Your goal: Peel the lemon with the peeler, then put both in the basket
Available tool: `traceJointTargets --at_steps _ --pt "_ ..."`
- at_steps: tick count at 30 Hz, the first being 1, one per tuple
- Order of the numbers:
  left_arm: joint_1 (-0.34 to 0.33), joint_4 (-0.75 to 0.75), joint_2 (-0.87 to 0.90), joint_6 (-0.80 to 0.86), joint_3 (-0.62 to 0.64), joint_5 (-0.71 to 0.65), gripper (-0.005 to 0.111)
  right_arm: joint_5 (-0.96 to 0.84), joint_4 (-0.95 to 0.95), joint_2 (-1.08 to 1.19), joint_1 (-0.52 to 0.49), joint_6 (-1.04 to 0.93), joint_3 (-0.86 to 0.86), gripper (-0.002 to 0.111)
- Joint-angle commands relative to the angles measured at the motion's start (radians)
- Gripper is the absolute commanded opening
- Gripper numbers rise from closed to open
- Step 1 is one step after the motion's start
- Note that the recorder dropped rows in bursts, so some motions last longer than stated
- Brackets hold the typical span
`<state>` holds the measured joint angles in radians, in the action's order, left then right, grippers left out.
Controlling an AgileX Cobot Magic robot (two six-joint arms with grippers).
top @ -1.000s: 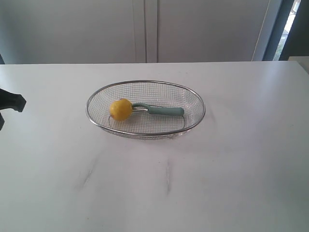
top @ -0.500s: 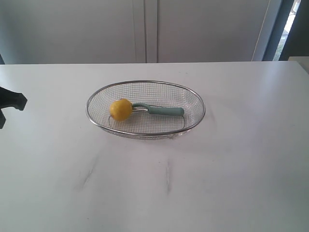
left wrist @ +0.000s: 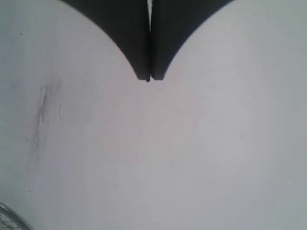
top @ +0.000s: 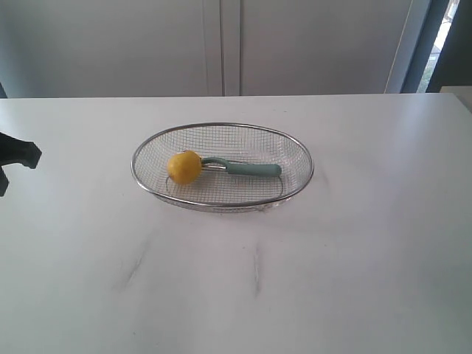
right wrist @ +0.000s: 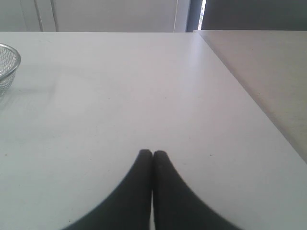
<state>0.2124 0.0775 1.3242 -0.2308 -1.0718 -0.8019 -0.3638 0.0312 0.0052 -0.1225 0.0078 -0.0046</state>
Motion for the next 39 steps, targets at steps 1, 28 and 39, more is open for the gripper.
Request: traceJointTargets --at_steps 1,28,39 --pt "-0.001 0.001 -0.01 -0.009 0.006 -0.01 0.0 0.02 0.007 -0.005 -0.009 -0.008 0.005 0.0" --pt "-0.001 0.001 -0.01 -0.009 0.006 -0.01 0.0 0.02 0.007 -0.005 -0.009 -0.008 0.005 0.0" --pt "-0.003 0.032 -0.111 0.015 0.023 0.104 0.0 0.02 0.007 -0.005 -0.009 -0.008 0.005 0.0"
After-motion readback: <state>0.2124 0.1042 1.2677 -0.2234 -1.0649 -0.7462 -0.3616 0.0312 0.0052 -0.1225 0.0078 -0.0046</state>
